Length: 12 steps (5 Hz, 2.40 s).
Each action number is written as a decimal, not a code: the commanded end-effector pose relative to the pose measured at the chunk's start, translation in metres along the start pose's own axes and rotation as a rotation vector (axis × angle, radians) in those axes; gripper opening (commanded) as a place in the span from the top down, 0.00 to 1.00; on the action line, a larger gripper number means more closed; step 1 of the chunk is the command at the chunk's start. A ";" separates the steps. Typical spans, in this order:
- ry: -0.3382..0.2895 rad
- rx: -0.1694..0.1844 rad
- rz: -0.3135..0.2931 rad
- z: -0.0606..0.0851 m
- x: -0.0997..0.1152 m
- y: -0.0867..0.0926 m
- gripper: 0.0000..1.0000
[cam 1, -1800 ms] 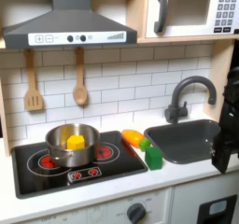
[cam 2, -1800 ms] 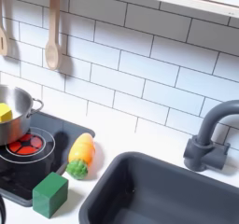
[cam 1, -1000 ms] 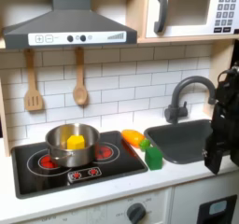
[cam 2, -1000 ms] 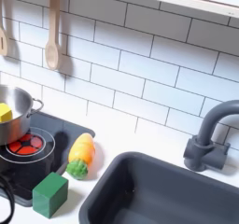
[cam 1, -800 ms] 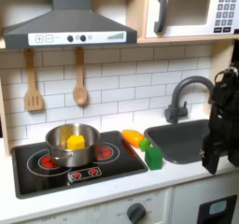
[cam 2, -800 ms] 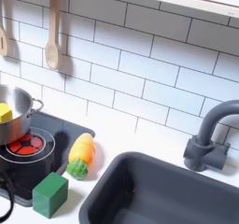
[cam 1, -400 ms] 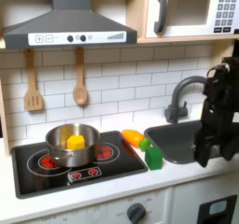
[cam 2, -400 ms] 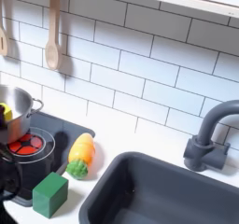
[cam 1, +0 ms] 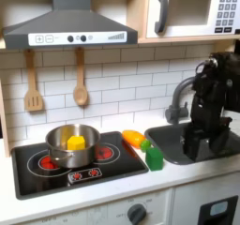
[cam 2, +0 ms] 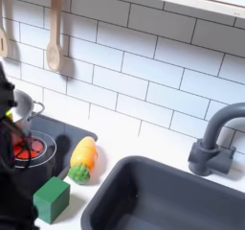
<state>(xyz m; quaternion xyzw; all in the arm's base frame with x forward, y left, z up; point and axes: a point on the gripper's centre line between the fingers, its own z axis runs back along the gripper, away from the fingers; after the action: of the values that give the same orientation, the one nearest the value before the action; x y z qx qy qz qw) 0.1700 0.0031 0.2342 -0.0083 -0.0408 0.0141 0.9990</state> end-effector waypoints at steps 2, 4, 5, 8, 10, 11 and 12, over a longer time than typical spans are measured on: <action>0.007 0.006 -0.030 -0.007 0.040 0.001 0.00; 0.020 0.004 -0.020 -0.005 0.065 0.006 0.00; 0.023 0.002 -0.035 -0.004 0.075 0.008 0.00; 0.059 0.013 -0.040 -0.021 0.106 0.009 0.00; 0.097 0.010 -0.060 -0.044 0.112 0.004 0.00; 0.099 0.014 -0.069 -0.049 0.114 0.000 0.00; 0.112 0.018 -0.067 -0.055 0.115 0.001 0.00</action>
<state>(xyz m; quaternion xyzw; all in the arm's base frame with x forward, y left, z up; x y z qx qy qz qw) 0.2887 0.0058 0.1899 0.0026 0.0131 -0.0208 0.9997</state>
